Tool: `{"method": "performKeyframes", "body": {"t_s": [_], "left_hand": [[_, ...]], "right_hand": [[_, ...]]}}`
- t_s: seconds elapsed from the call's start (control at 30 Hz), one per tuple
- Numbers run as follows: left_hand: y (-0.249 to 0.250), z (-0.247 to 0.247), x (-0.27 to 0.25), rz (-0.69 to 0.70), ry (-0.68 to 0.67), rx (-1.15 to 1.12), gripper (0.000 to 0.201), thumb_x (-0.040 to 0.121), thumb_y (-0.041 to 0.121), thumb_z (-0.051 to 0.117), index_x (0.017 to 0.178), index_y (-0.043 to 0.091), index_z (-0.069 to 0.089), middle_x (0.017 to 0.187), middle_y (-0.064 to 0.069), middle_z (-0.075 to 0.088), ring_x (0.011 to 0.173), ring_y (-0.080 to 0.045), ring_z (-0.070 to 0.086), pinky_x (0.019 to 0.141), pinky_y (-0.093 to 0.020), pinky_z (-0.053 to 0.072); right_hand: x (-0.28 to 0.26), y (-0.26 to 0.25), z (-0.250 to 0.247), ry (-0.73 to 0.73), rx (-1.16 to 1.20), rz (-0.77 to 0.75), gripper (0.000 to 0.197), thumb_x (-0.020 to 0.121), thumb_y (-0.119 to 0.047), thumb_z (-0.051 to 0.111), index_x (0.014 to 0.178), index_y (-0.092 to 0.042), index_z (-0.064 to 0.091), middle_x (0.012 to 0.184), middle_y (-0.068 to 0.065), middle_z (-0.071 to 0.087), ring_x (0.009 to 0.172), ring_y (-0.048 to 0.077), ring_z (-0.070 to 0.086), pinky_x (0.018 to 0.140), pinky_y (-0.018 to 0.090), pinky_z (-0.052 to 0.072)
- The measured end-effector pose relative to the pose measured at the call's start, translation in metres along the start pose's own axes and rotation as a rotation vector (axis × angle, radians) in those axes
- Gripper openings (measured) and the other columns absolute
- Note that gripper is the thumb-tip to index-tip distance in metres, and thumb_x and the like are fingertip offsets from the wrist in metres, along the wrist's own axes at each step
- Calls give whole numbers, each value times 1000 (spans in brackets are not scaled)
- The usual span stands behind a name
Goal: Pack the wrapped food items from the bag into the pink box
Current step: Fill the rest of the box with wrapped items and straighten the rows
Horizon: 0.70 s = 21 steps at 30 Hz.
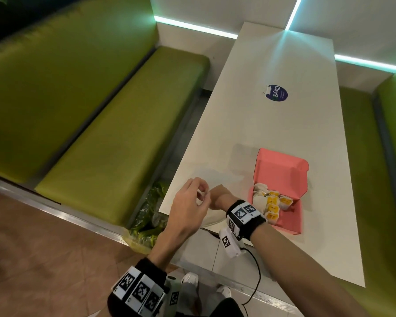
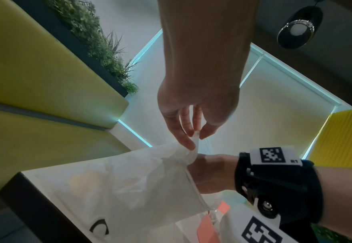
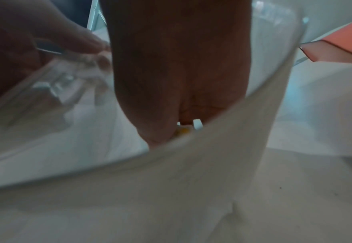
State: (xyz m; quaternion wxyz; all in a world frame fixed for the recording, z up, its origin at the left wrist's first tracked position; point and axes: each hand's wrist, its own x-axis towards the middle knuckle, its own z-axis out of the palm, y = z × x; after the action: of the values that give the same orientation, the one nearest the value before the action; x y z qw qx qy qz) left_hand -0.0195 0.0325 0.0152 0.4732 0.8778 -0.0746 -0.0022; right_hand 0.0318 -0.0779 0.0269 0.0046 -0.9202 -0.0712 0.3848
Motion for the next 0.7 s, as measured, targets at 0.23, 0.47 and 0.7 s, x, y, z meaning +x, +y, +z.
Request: {"method": "performKeyframes", "body": {"t_s": [0.23,0.47,0.7], "left_hand": [[-5,4,2,14,-4,-11,9,95,20,62,101,24,55,103,10,58,86,-5,62,68,-20,56],[-22,9,10,38,36,-63,23,102,34,48,123,25,56,125,11,53,116,-3,48,91,-17,43],[-65,42,14,11,-143,175,48,105,40,22,148,28,41,152,7,43,141,-7,31,120,-35,24]], "right_hand": [[3,-5,5,31,8,127,33,99,-19,46,68,-11,41,81,4,54,86,22,56,79,26,42],[-11,9,10,184,216,119,28,102,-16,41,124,-5,56,111,11,61,116,29,59,93,31,46],[14,33,33,228,457,64,28,90,-28,45,106,-13,63,100,8,65,94,31,64,76,35,51]]}}
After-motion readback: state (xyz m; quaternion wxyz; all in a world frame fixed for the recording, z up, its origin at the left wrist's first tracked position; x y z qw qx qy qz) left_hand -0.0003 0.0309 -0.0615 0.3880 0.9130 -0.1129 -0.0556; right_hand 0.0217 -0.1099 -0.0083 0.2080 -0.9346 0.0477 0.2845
